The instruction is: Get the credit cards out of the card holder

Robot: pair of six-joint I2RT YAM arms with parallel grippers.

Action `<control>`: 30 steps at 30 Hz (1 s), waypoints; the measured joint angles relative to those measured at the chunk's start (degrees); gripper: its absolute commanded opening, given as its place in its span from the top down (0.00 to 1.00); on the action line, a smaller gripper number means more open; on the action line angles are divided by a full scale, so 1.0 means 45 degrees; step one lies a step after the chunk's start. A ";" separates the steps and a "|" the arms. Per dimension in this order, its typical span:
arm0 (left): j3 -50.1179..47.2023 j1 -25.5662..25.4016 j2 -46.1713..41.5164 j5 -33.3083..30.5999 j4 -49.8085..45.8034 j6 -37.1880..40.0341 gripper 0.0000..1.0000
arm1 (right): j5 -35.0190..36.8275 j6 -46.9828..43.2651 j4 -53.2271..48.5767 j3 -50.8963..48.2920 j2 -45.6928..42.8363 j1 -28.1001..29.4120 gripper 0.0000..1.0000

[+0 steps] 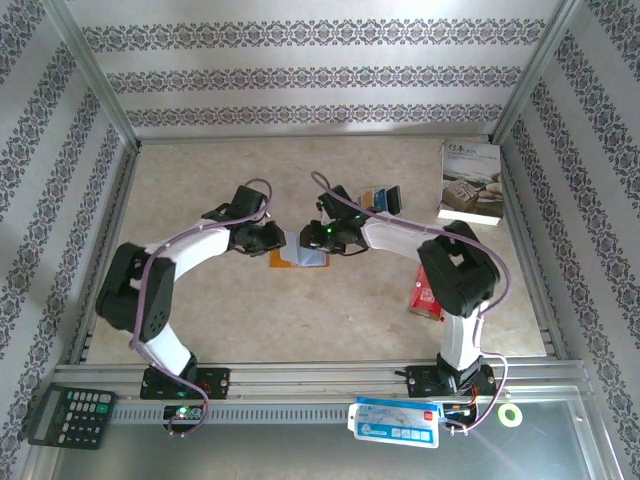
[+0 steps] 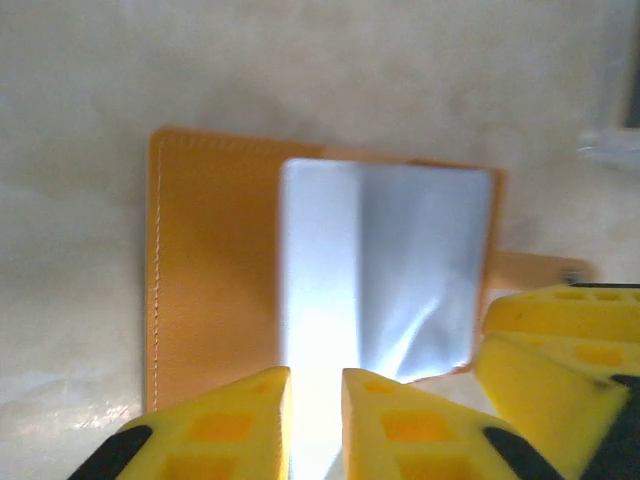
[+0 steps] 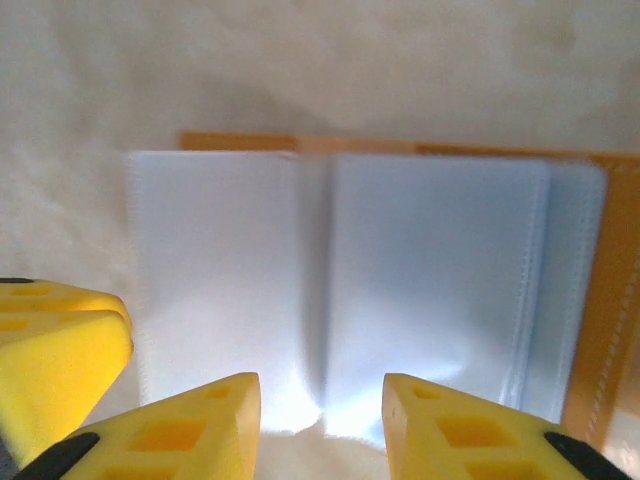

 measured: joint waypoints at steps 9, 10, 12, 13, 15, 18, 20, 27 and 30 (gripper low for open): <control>-0.0063 0.1107 -0.4046 -0.3779 -0.0962 0.1064 0.24 | 0.3031 -0.1253 -0.0015 -0.1253 -0.5333 -0.1277 0.29; -0.0117 0.1171 -0.4347 -0.4299 -0.1093 0.1243 0.19 | 0.3390 -0.1433 -0.0078 -0.1462 -0.5668 -0.1447 0.26; -0.0350 0.1302 -0.5027 -0.5513 -0.1248 0.1666 0.06 | 0.4347 -0.1851 -0.0316 -0.1953 -0.6358 -0.1792 0.17; -0.0525 0.1365 -0.5314 -0.6018 -0.1243 0.1841 0.00 | 0.4760 -0.2079 -0.0408 -0.2186 -0.6630 -0.1865 0.12; -0.1088 0.1520 -0.5999 -0.7295 -0.1224 0.2244 0.00 | 0.5960 -0.2589 -0.0554 -0.2885 -0.7427 -0.1923 0.02; -0.2191 0.1928 -0.6917 -0.8884 -0.1098 0.2613 0.00 | 0.7698 -0.3385 -0.0534 -0.4070 -0.8752 -0.2035 0.02; -0.2919 0.2341 -0.7339 -0.9583 -0.0743 0.2759 0.00 | 0.8752 -0.3886 -0.0311 -0.4886 -0.9627 -0.2239 0.02; -0.5829 0.3172 -0.8495 -1.1521 0.1753 0.3191 0.00 | 1.2157 -0.5187 0.0981 -0.7601 -1.1234 -0.3439 0.02; -0.7048 0.3259 -0.8728 -1.1934 0.3308 0.3444 0.00 | 1.2988 -0.5678 0.2108 -0.9088 -1.1676 -0.4065 0.02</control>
